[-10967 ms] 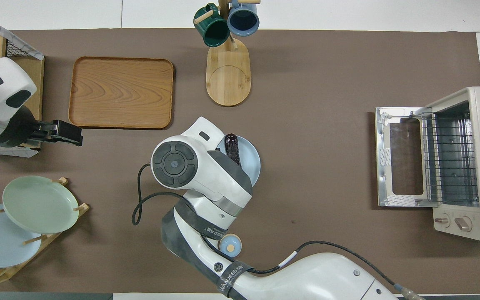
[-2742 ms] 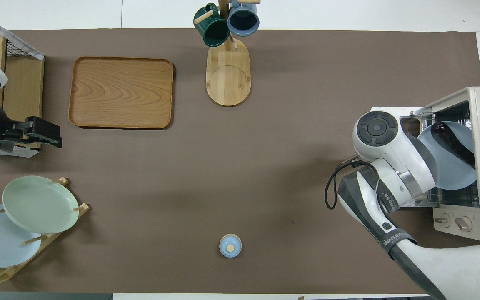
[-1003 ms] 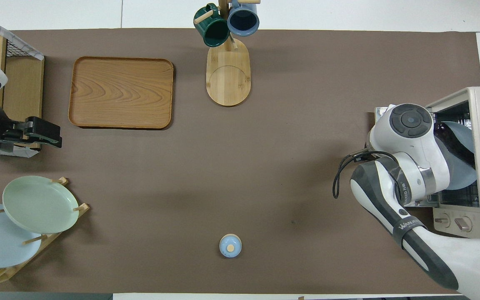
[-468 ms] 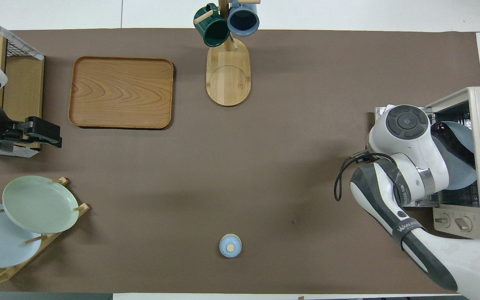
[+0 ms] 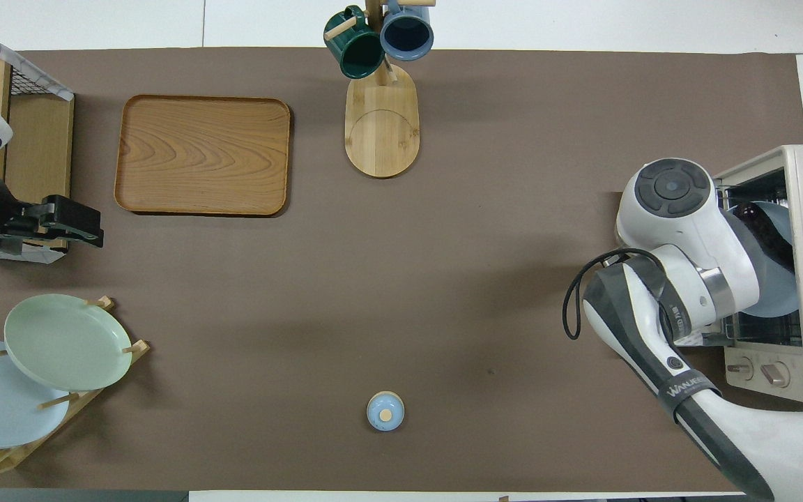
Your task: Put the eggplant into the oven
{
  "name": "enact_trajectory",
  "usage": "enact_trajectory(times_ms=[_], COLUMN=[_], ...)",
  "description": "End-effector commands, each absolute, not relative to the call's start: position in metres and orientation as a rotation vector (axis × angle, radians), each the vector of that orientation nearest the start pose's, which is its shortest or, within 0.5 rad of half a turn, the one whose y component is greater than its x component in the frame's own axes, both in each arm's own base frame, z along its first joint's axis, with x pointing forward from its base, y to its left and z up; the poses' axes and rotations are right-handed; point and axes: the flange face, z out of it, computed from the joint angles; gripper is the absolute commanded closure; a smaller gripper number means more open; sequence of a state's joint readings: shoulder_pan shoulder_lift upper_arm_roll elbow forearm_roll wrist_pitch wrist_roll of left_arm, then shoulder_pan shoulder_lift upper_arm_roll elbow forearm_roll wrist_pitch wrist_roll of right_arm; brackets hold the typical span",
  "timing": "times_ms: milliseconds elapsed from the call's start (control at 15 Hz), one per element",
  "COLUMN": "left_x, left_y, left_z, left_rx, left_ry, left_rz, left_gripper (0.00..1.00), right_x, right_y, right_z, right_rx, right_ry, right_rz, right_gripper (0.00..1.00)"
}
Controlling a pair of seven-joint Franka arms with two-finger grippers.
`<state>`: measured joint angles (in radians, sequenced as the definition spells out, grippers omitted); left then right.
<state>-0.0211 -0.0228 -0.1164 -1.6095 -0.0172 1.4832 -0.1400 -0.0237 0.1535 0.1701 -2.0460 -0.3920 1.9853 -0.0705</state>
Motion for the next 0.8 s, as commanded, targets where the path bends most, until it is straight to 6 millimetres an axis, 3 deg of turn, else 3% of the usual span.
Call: enact_trajectory(times_ms=[0,201,602,736], left_x=[0.532,0.532,0.532,0.532], left_y=[-0.074,-0.074,-0.074,-0.074], left_z=[0.613,0.613,0.613,0.613], left_rx=[-3.145,-3.145,-3.146,-3.145], left_ry=[-0.023,-0.023,-0.023,-0.023], left_rz=[0.148,0.148,0.148,0.148], left_gripper=[0.00,0.00,0.00,0.00], right_x=[0.567,0.562,0.547,0.547], right_y=[0.011,0.000,-0.045,-0.051], right_z=[0.393,0.424,0.462,0.490], right_rx=[-3.412,-3.417,-3.400,-3.360], right_ry=[-0.716,-0.729,-0.708,-0.636], right_rz=[0.349,0.364,0.384,0.399], right_gripper=[1.00,1.00,1.00,1.00])
